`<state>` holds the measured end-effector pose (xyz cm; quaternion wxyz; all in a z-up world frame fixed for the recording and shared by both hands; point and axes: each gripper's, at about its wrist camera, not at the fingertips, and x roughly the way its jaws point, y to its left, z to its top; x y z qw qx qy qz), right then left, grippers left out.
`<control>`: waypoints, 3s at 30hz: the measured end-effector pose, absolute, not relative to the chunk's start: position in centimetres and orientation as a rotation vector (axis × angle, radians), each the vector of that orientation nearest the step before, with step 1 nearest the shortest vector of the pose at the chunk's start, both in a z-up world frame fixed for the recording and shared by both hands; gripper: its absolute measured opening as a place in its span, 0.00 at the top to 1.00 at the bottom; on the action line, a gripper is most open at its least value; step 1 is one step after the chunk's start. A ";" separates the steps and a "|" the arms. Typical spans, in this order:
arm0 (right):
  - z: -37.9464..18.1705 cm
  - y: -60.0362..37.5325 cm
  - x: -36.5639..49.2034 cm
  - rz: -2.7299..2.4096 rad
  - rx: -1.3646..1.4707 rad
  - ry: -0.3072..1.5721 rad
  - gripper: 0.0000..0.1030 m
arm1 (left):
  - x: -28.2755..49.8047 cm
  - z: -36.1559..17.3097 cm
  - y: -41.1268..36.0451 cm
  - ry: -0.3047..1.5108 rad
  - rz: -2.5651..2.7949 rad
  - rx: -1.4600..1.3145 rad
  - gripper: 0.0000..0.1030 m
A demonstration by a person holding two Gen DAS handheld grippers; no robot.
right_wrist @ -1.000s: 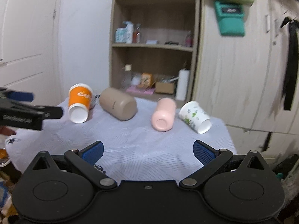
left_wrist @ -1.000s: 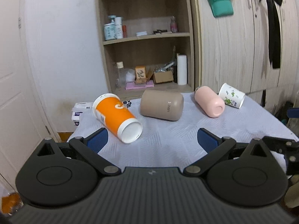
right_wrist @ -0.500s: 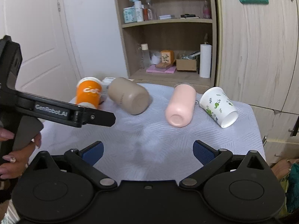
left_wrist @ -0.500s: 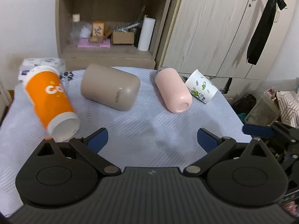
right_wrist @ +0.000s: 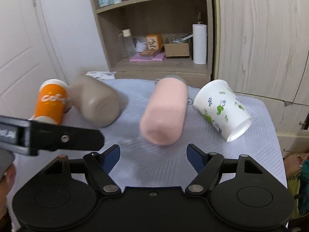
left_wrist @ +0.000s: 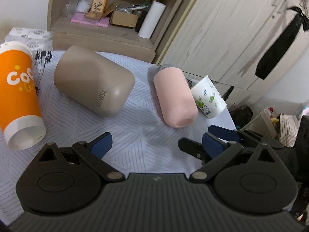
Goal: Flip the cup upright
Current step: 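Move the right tool toward the pink tumbler and straddle its body, then close the right gripper around the pink tumbler's body, then rotate the right tool to tip the pink tumbler lid-up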
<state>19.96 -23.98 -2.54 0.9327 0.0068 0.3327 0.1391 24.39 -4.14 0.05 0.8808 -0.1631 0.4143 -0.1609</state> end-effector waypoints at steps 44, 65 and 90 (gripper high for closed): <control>-4.2 -22.5 14.0 0.196 0.201 0.595 0.34 | 22.1 -1.9 -1.0 0.923 -0.454 -0.586 0.03; -4.7 -19.9 10.3 0.346 0.263 0.730 0.32 | 19.3 -4.2 -0.6 0.925 -0.515 -0.549 0.42; -4.8 -22.5 16.7 0.565 0.304 0.917 0.29 | 21.4 -5.0 -1.9 0.981 -0.602 -0.549 0.41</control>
